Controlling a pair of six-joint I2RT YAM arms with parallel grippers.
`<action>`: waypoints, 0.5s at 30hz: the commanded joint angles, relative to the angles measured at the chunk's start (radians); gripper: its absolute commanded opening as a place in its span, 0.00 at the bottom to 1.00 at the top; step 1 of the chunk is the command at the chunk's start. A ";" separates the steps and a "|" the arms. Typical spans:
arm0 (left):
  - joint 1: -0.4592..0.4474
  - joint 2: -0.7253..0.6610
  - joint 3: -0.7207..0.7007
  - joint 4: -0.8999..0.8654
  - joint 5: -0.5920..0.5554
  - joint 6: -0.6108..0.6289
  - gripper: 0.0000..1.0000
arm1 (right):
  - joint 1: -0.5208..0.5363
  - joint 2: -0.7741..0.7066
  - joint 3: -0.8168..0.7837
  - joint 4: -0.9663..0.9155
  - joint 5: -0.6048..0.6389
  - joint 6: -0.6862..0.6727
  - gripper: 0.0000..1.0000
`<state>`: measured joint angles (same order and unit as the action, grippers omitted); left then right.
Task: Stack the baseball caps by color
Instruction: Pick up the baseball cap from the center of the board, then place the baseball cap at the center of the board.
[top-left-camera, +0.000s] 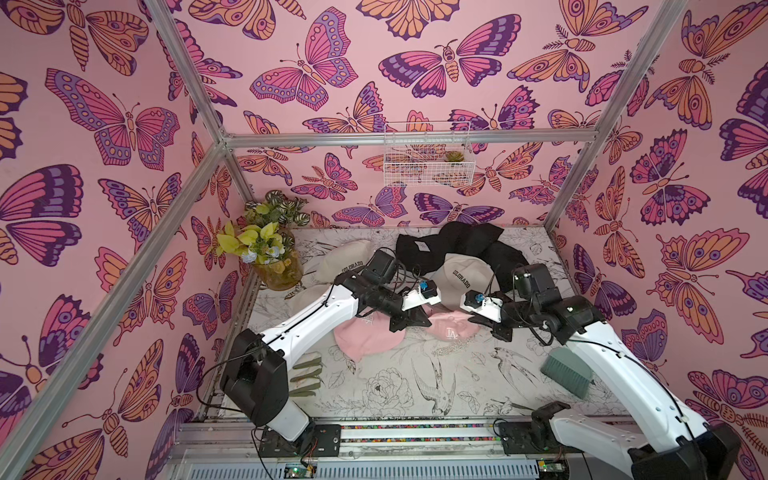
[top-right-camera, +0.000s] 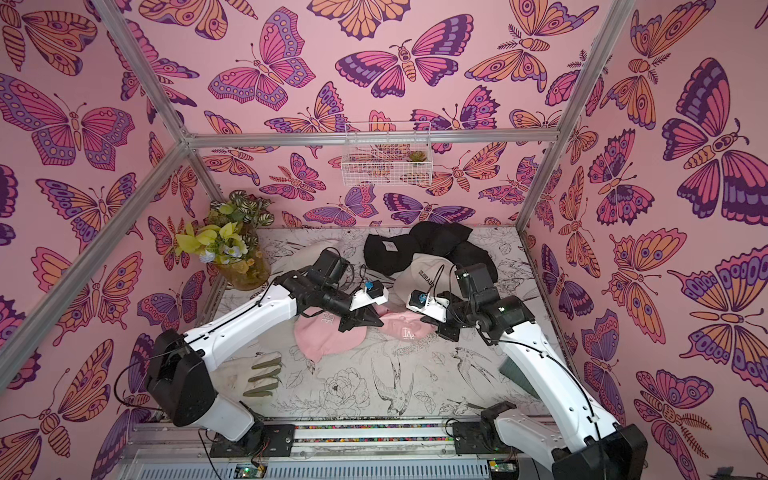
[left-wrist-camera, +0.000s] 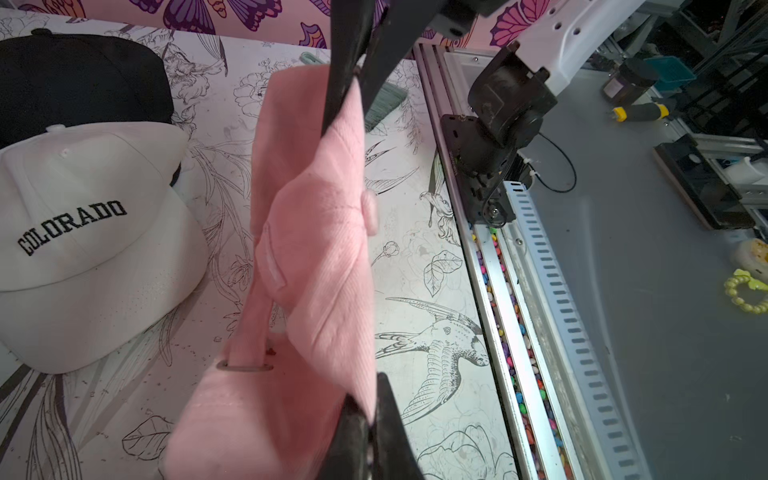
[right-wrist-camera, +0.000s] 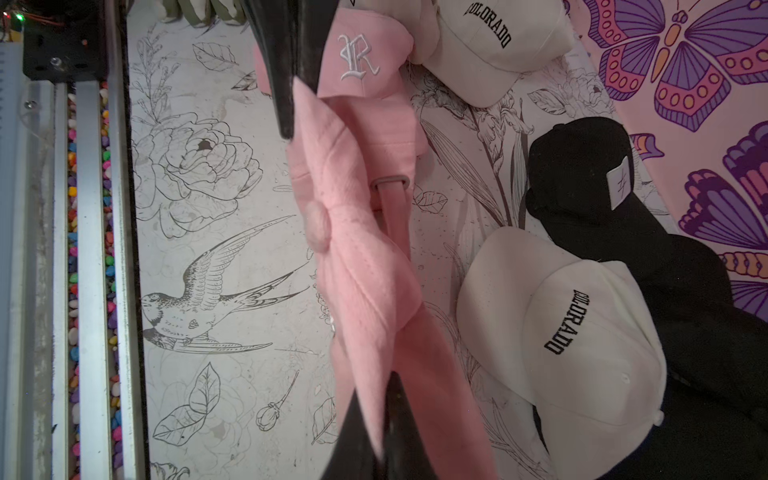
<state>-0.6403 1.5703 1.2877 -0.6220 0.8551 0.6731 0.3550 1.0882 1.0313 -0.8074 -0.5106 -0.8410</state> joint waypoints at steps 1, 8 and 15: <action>0.020 -0.001 -0.005 -0.029 0.052 -0.055 0.00 | -0.022 0.023 0.032 -0.095 -0.060 0.010 0.00; -0.003 0.072 0.085 -0.032 0.052 -0.202 0.00 | -0.023 0.073 0.086 -0.159 -0.194 0.009 0.00; 0.014 0.222 0.160 -0.041 -0.060 -0.256 0.00 | -0.063 0.248 0.099 -0.025 -0.119 0.072 0.00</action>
<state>-0.6407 1.7351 1.4143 -0.6369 0.8402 0.4580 0.3264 1.2453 1.0969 -0.8730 -0.6373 -0.8028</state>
